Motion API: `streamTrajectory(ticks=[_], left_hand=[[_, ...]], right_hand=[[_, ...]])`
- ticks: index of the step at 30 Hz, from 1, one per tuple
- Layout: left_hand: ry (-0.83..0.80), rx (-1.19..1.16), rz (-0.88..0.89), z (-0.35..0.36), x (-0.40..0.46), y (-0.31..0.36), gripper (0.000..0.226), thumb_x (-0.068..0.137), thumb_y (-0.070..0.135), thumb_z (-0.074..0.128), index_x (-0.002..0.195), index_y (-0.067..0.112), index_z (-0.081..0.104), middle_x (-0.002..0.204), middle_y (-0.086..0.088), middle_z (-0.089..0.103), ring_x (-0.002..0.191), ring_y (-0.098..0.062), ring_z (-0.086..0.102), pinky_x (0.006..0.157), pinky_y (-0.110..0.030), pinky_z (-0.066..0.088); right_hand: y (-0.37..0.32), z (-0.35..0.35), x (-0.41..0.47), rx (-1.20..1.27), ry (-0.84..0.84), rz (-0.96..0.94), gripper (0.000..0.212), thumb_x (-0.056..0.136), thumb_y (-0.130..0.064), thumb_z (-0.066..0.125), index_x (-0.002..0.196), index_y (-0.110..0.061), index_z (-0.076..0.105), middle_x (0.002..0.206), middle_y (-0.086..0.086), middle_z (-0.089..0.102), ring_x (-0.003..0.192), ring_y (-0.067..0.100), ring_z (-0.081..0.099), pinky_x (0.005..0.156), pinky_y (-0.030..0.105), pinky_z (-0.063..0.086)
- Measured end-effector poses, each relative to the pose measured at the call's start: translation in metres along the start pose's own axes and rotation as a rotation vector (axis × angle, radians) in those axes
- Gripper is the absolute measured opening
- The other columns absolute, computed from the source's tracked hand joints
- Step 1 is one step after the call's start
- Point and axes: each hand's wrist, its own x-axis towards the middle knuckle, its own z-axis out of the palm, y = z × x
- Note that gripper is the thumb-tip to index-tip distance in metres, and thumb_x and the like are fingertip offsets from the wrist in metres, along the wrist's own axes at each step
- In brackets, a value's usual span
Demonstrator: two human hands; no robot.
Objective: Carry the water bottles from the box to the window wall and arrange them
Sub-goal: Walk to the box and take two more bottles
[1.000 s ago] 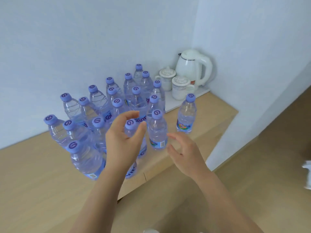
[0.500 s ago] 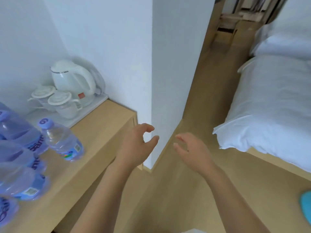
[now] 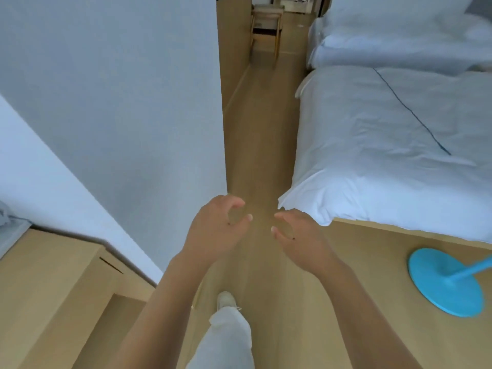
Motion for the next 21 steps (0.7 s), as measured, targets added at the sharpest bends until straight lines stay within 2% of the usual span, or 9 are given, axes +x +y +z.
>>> streamTrajectory(ticks=[6,10,14,21], left_hand=[[-0.079,0.016,0.077,0.010,0.134,0.006,0.033,0.088,0.035,0.059,0.119,0.023,0.059,0.123,0.011,0.057,0.103,-0.002,0.048,0.087,-0.018,0.032],[-0.125,0.062,0.116,0.007,0.227,0.007,0.036,0.089,0.036,0.058,0.123,0.021,0.057,0.125,0.008,0.056,0.115,-0.008,0.051,0.088,-0.020,0.033],[-0.165,0.032,0.127,0.009,0.302,0.009,0.035,0.089,0.036,0.059,0.122,0.023,0.057,0.125,0.009,0.057,0.113,-0.007,0.051,0.089,-0.021,0.036],[-0.218,0.045,0.113,0.029,0.409,0.005,0.036,0.090,0.039,0.058,0.124,0.025,0.055,0.127,0.010,0.055,0.115,-0.007,0.050,0.090,-0.021,0.037]], right_hand=[[0.020,-0.030,0.109,-0.040,0.076,0.047,0.038,0.095,-0.033,0.048,0.130,-0.019,0.050,0.132,-0.005,0.051,0.121,0.011,0.041,0.083,0.016,0.028],[0.028,-0.053,0.185,-0.072,0.086,0.086,0.041,0.095,-0.035,0.048,0.133,-0.020,0.048,0.135,-0.005,0.048,0.123,0.011,0.040,0.087,0.017,0.029],[0.038,-0.069,0.252,-0.091,0.100,0.110,0.042,0.095,-0.036,0.046,0.134,-0.019,0.047,0.136,-0.006,0.048,0.124,0.011,0.041,0.093,0.020,0.032],[0.065,-0.081,0.357,-0.070,0.082,0.144,0.043,0.095,-0.037,0.047,0.135,-0.019,0.047,0.138,-0.004,0.048,0.126,0.012,0.041,0.090,0.017,0.026]])
